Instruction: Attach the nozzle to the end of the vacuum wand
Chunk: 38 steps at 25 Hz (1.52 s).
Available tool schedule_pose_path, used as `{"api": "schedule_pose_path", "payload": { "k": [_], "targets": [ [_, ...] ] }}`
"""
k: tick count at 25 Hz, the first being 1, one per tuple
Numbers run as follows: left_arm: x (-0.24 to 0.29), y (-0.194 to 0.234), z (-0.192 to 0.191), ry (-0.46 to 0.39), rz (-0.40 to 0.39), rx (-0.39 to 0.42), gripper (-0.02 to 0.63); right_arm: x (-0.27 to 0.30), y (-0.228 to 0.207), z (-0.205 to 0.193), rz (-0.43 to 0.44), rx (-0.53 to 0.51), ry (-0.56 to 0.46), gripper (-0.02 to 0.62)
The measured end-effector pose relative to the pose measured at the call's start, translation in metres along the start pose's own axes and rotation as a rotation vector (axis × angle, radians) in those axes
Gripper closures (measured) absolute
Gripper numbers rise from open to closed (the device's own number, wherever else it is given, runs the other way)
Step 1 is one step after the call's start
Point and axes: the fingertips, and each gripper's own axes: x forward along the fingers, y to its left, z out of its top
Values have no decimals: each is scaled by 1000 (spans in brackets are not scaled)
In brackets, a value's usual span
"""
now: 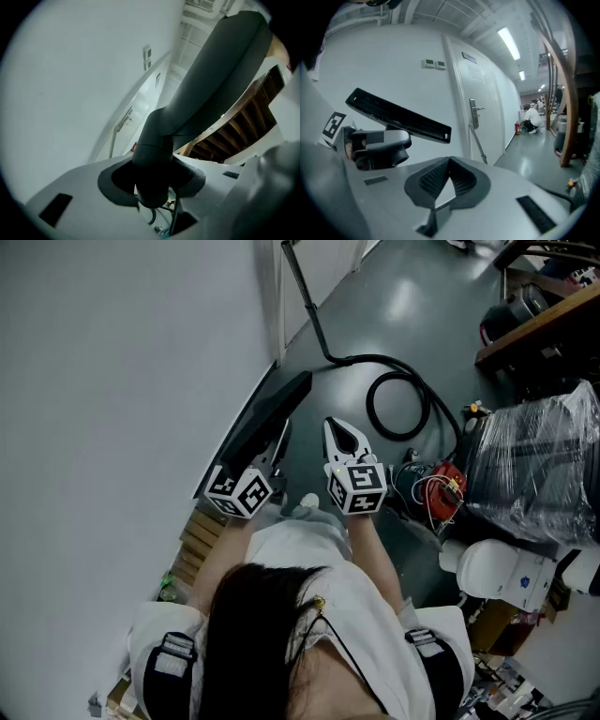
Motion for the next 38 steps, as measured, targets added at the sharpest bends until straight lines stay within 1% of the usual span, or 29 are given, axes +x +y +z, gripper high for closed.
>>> {"api": "schedule_pose_path", "payload": {
  "k": [2, 7, 12, 17, 21, 28, 34, 38],
  "targets": [
    [-2, -1, 1, -2, -2, 1, 443, 0, 1, 0, 1, 10, 4, 581],
    [-8, -2, 1, -3, -1, 3, 443, -3, 5, -3, -6, -17, 14, 581],
    [-12, -6, 1, -10, -8, 12, 443, -6, 8, -4, -9, -13, 14, 581],
    [-11, -14, -1, -12, -7, 13, 443, -13, 4, -6, 2, -5, 24, 581],
    [-9, -25, -10, -5, -11, 17, 443, -21, -3, -7, 16, 0, 13, 581],
    [-7, -34, -18, 11, 5, 41, 443, -28, -8, -3, 40, -32, -3, 581],
    [9, -32, -8, -6, 14, 56, 443, -24, -14, 4, 63, -46, -11, 581],
    [23, -22, 5, -20, 10, 66, 443, -11, -20, 12, 51, -70, -26, 580]
  ]
}}
